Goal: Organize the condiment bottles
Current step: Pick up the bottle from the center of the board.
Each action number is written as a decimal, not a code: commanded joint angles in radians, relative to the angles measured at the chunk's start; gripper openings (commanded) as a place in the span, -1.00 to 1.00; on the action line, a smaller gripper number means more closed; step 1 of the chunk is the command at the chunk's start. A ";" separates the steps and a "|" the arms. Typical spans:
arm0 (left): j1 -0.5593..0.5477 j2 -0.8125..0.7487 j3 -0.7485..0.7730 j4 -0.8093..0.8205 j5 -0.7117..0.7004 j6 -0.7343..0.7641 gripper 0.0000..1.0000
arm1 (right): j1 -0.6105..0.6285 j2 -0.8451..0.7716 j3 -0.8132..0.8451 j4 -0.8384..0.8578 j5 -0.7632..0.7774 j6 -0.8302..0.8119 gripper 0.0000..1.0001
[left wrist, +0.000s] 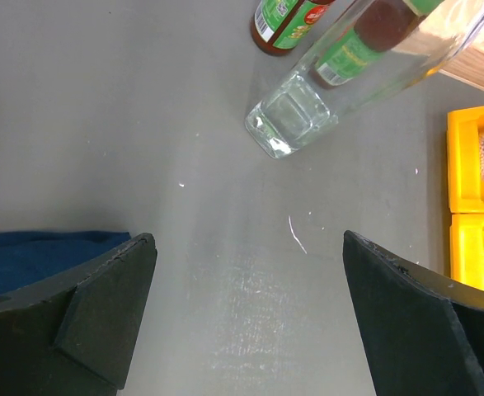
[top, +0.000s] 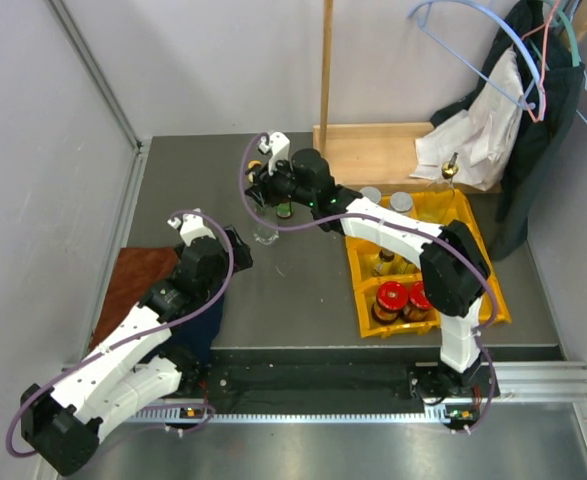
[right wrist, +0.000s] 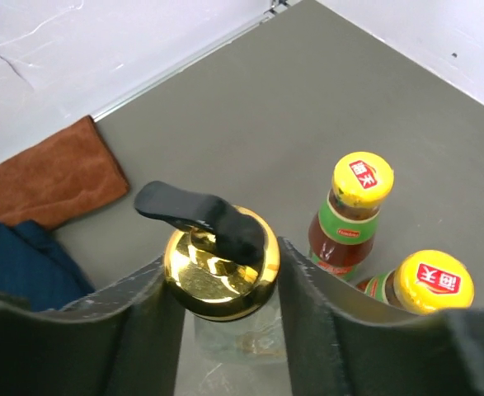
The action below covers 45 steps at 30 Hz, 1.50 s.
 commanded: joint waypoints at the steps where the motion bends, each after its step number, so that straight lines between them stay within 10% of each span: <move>1: 0.008 -0.002 0.028 0.024 0.008 0.005 0.98 | 0.014 0.008 0.062 0.035 0.012 -0.015 -0.17; 6: 0.009 -0.007 0.027 0.021 0.008 0.011 0.98 | 0.028 0.005 0.067 0.010 0.032 -0.037 -1.00; 45: 0.012 -0.006 0.047 0.037 0.050 0.071 0.98 | 0.083 -0.838 0.071 -0.499 0.768 -0.198 -1.00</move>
